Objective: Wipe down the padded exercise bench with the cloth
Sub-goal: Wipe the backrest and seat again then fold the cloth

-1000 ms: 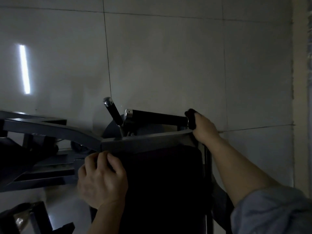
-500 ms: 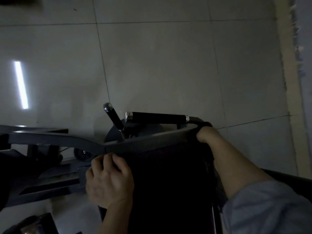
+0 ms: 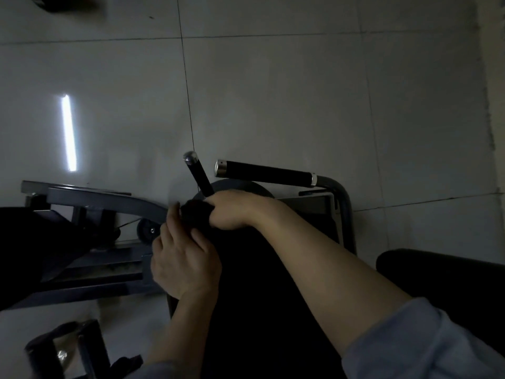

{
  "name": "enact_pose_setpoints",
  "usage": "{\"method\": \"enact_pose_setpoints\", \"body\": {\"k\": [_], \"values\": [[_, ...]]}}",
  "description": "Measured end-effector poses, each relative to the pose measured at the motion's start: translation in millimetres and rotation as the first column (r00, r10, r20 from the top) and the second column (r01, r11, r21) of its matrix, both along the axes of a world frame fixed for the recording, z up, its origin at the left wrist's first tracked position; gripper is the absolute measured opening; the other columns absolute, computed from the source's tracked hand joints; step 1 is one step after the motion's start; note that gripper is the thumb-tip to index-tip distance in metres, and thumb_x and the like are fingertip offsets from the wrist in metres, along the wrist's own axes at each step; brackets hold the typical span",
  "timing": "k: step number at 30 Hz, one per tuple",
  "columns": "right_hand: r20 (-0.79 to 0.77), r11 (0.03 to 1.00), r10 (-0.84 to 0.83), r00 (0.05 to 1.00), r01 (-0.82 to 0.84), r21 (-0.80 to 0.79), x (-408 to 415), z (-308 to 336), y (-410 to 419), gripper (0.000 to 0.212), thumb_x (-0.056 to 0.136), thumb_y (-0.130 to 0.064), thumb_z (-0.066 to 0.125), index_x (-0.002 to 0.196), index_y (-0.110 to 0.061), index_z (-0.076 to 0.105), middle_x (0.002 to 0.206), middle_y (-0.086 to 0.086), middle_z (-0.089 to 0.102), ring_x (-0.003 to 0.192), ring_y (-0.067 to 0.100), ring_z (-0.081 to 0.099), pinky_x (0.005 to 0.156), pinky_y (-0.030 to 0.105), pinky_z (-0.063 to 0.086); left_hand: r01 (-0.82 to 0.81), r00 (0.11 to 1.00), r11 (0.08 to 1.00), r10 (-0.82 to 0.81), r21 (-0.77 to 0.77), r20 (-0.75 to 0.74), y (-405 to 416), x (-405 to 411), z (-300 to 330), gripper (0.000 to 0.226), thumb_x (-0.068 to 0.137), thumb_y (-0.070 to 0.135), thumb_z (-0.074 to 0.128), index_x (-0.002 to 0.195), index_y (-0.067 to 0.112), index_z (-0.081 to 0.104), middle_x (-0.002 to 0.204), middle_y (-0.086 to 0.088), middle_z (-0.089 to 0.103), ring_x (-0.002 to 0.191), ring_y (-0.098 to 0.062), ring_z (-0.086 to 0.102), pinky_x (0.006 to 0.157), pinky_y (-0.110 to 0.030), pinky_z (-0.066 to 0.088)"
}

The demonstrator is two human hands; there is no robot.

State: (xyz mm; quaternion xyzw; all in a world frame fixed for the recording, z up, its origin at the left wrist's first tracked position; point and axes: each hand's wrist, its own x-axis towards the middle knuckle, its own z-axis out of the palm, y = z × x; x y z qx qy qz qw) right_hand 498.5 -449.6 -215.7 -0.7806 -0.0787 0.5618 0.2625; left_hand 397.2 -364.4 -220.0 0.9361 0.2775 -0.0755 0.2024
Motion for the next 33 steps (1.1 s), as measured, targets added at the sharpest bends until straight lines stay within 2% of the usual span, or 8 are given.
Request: {"method": "enact_pose_setpoints", "body": {"k": [6, 10, 12, 15, 19, 23, 29, 33], "values": [[0.0, 0.934, -0.034, 0.999, 0.032, -0.357, 4, 9, -75, 0.029, 0.085, -0.012, 0.051, 0.112, -0.006, 0.061, 0.12, 0.016, 0.061, 0.088, 0.024, 0.054, 0.069, 0.025, 0.041, -0.015, 1.0, 1.0, 0.015, -0.009, -0.028, -1, 1, 2, 0.057, 0.081, 0.028, 0.028, 0.137, 0.025, 0.041, 0.124, -0.012, 0.059, 0.107, -0.038, 0.052, 0.078, -0.046, 0.04], [-0.046, 0.838, -0.026, 0.999, -0.003, -0.545, -3, 10, -113, 0.046, 0.095, -0.022, 0.038, 0.134, 0.0, 0.044, 0.14, 0.019, 0.044, 0.114, 0.028, 0.051, 0.094, 0.033, 0.041, 0.0, 1.0, 1.0, 0.0, 0.003, -0.018, -1, 0, 2, 0.058, 0.081, 0.029, 0.026, 0.137, 0.025, 0.041, 0.126, -0.011, 0.057, 0.108, -0.038, 0.051, 0.079, -0.046, 0.041], [0.077, 0.876, -0.014, 0.997, 0.049, -0.479, -9, 11, -89, 0.046, 0.094, -0.026, 0.039, 0.132, -0.003, 0.048, 0.137, 0.018, 0.048, 0.12, 0.031, 0.05, 0.097, 0.033, 0.041, 0.005, 1.0, 1.0, -0.005, 0.011, -0.025, 0, 1, 0, 0.055, 0.084, 0.028, 0.027, 0.138, 0.025, 0.041, 0.128, -0.011, 0.056, 0.108, -0.038, 0.051, 0.081, -0.046, 0.041], [0.17, 0.965, -0.055, 0.984, 0.096, -0.242, -22, 10, -40, 0.035, 0.09, -0.023, 0.042, 0.118, -0.009, 0.058, 0.119, 0.015, 0.06, 0.093, 0.026, 0.056, 0.075, 0.027, 0.042, -0.005, 0.999, 1.0, 0.006, 0.013, -0.043, 1, 0, -2, 0.049, 0.091, 0.022, 0.034, 0.139, 0.025, 0.038, 0.131, -0.011, 0.054, 0.111, -0.038, 0.05, 0.084, -0.047, 0.039], [0.263, 0.941, -0.248, 0.932, 0.296, -0.163, -39, 5, -45, 0.03, 0.09, -0.022, 0.043, 0.114, -0.012, 0.06, 0.11, 0.011, 0.062, 0.086, 0.023, 0.053, 0.072, 0.027, 0.041, 0.009, 1.0, 1.0, -0.009, -0.002, -0.02, 2, -2, -3, 0.048, 0.092, 0.022, 0.034, 0.139, 0.025, 0.037, 0.132, -0.012, 0.053, 0.114, -0.039, 0.049, 0.085, -0.048, 0.039], [0.735, 0.865, -0.354, 0.578, 0.501, 0.022, -116, 21, -54, 0.031, 0.083, -0.013, 0.054, 0.114, -0.012, 0.06, 0.114, 0.007, 0.063, 0.109, 0.026, 0.057, 0.092, 0.034, 0.045, 0.012, 1.0, 1.0, -0.012, -0.011, 0.004, 5, -4, 1, 0.046, 0.093, 0.024, 0.033, 0.138, 0.024, 0.038, 0.135, -0.012, 0.052, 0.117, -0.04, 0.047, 0.088, -0.049, 0.039], [0.614, 0.831, -0.454, 0.646, 0.555, 0.03, -306, 24, -59, 0.061, 0.087, -0.022, 0.056, 0.143, -0.023, 0.034, 0.154, -0.014, 0.018, 0.144, 0.01, 0.015, 0.118, 0.032, 0.018, 0.085, 0.994, 0.987, -0.075, -0.134, 0.076, 13, -4, 3, 0.041, 0.092, 0.037, 0.035, 0.127, 0.02, 0.05, 0.13, -0.012, 0.054, 0.119, -0.036, 0.047, 0.092, -0.044, 0.038], [0.533, 0.766, -0.586, 0.61, 0.631, 0.119, -426, 16, -80, 0.058, 0.088, -0.034, 0.039, 0.144, -0.036, 0.026, 0.151, -0.034, 0.004, 0.142, -0.002, 0.009, 0.117, 0.031, 0.02, 0.528, 0.823, 0.848, -0.524, 0.043, 0.218, 16, -64, 5, 0.048, 0.085, 0.038, 0.048, 0.124, 0.012, 0.054, 0.134, -0.018, 0.046, 0.129, -0.037, 0.036, 0.107, -0.048, 0.029]]}}
